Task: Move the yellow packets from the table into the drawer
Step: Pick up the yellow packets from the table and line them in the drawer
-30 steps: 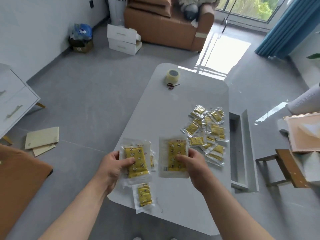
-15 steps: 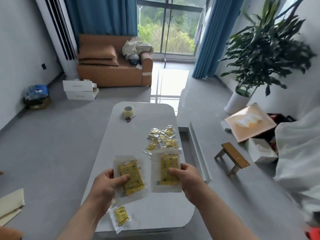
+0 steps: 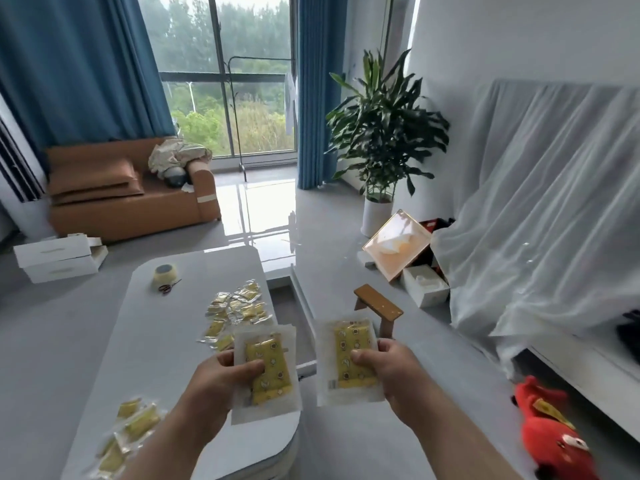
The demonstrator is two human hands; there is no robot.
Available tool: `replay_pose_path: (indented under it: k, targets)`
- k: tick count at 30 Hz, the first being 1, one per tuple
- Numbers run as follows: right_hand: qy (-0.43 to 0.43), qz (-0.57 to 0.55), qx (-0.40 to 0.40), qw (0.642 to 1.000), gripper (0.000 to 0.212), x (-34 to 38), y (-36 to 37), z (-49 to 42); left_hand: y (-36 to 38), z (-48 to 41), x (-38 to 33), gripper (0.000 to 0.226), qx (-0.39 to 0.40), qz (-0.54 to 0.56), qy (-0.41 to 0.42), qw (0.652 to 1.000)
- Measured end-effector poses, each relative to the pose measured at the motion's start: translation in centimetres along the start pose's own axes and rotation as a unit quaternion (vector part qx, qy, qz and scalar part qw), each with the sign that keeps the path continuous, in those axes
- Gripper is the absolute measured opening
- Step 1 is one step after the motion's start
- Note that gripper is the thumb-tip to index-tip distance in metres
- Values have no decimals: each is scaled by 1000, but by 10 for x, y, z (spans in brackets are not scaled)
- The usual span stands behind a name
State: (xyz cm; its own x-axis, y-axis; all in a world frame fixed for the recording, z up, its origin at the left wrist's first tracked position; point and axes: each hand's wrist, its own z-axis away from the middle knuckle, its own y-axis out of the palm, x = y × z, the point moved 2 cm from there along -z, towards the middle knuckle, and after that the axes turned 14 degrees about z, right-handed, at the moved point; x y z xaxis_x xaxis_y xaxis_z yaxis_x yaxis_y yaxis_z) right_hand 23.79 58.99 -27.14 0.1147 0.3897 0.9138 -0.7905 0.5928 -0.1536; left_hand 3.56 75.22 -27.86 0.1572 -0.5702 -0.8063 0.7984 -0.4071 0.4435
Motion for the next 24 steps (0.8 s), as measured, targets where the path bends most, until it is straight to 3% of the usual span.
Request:
replay_pose_path:
  k: [5,10,12,17,24]
  targets:
    - [-10,2,-37,999,15,-3,-66,7,62,-19,22,24,38,-40,-1,998]
    - [-7,9,-68,998,16,0,-108,-32,106,-69,30,42,61,-45,5,997]
    - [-4,18,-71,997,16,5,-121,-58,119,-96,32,46,57,-39,9,998]
    - [11,51,-55,997,15,28,-144,-147,140,-180,30,24,34,-13,10,999]
    - [21,58,-34,998,13,75,-164,-267,167,-280,5,42,2,2,-10,1000]
